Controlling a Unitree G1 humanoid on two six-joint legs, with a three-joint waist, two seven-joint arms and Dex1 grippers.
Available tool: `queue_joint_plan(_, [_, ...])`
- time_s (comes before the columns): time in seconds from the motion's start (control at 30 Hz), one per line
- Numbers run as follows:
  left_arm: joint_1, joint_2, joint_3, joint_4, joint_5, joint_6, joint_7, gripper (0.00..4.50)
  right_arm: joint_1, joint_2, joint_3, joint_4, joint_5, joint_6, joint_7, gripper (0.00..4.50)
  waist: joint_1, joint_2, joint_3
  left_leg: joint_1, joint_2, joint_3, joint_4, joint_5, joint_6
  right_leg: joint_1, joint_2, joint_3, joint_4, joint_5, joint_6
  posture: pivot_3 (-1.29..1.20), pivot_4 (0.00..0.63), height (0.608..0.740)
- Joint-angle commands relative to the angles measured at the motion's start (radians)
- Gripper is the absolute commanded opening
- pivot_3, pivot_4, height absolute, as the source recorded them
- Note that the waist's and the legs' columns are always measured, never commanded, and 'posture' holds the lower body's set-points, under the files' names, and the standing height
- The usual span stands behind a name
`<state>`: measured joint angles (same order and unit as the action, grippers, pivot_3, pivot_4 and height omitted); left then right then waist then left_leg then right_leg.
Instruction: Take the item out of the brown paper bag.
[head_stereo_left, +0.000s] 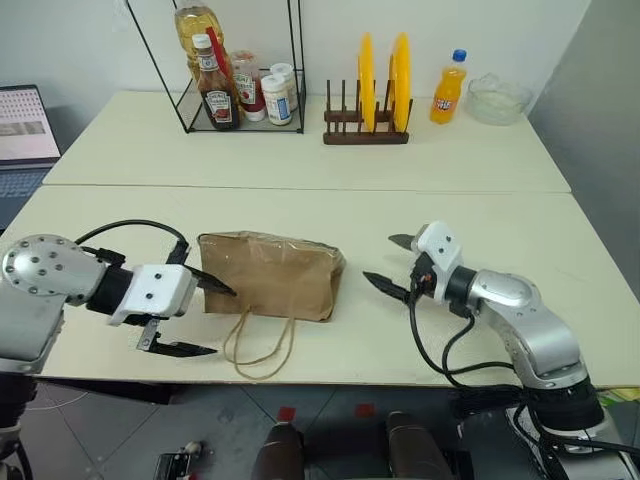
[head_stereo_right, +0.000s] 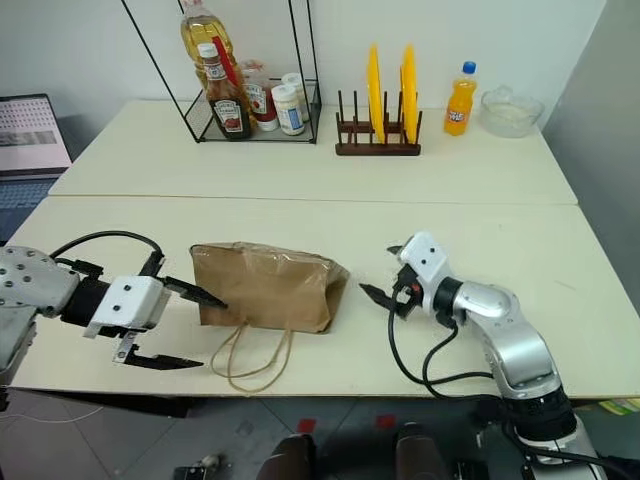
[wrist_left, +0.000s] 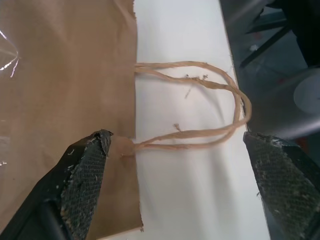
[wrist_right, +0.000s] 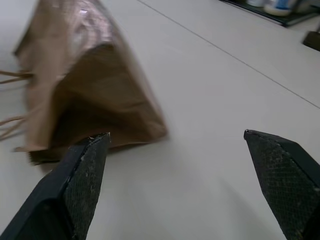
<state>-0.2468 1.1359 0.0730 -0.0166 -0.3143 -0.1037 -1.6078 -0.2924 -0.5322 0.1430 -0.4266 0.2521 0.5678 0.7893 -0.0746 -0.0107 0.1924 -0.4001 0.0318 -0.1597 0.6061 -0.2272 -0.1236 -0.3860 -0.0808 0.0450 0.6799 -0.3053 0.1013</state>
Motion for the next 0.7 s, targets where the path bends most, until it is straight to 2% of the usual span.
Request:
queue_joint_plan(0.03, [-0.005, 0.015, -0.02, 0.058, -0.044, -0.096, -0.007, 4.5, 0.021, -0.057, 0.008, -0.079, 0.038, -0.056, 0.09, 4.48, 0.0, 0.0, 0.0, 0.0, 0.0, 0.0, 0.0, 0.0, 0.0, 0.0, 0.0, 0.0, 0.0, 0.0, 0.0, 0.0, 0.15, 0.74])
queue_joint_plan(0.13, [0.004, -0.013, -0.005, 0.117, -0.052, -0.158, -0.007, 4.5, 0.017, -0.08, 0.015, -0.098, 0.034, -0.059, 0.098, 4.48, -0.006, 0.0, 0.0, 0.001, 0.0, 0.0, 0.0, 0.0, 0.0, 0.0, 0.0, 0.0, 0.001, 0.0, 0.0, 0.0, 0.15, 0.74])
queue_joint_plan(0.23, [-0.001, -0.029, 0.003, 0.136, -0.07, -0.147, -0.006, 4.5, 0.017, -0.086, 0.004, -0.108, 0.037, -0.052, 0.087, 4.48, -0.008, 0.0, 0.0, 0.001, 0.0, 0.0, 0.0, 0.0, 0.0, 0.0, 0.0, 0.0, 0.001, 0.0, 0.0, 0.0, 0.15, 0.74])
queue_joint_plan(0.37, [-0.016, -0.028, -0.044, 0.153, -0.075, -0.175, -0.007, 4.5, 0.024, -0.077, 0.01, -0.113, 0.029, -0.041, 0.058, 4.48, -0.007, 0.0, 0.0, 0.0, 0.0, 0.0, 0.0, 0.0, 0.0, 0.0, 0.0, 0.0, 0.001, 0.0, 0.0, 0.0, 0.15, 0.74])
queue_joint_plan(0.7, [-0.082, -0.109, -0.092, 0.141, -0.029, -0.171, -0.001, 4.5, 0.042, -0.077, 0.016, -0.08, 0.024, -0.079, 0.061, 4.48, -0.007, 0.0, 0.0, 0.001, 0.0, 0.0, 0.0, 0.0, 0.0, 0.0, 0.0, 0.0, 0.001, 0.0, 0.0, 0.0, 0.15, 0.74])
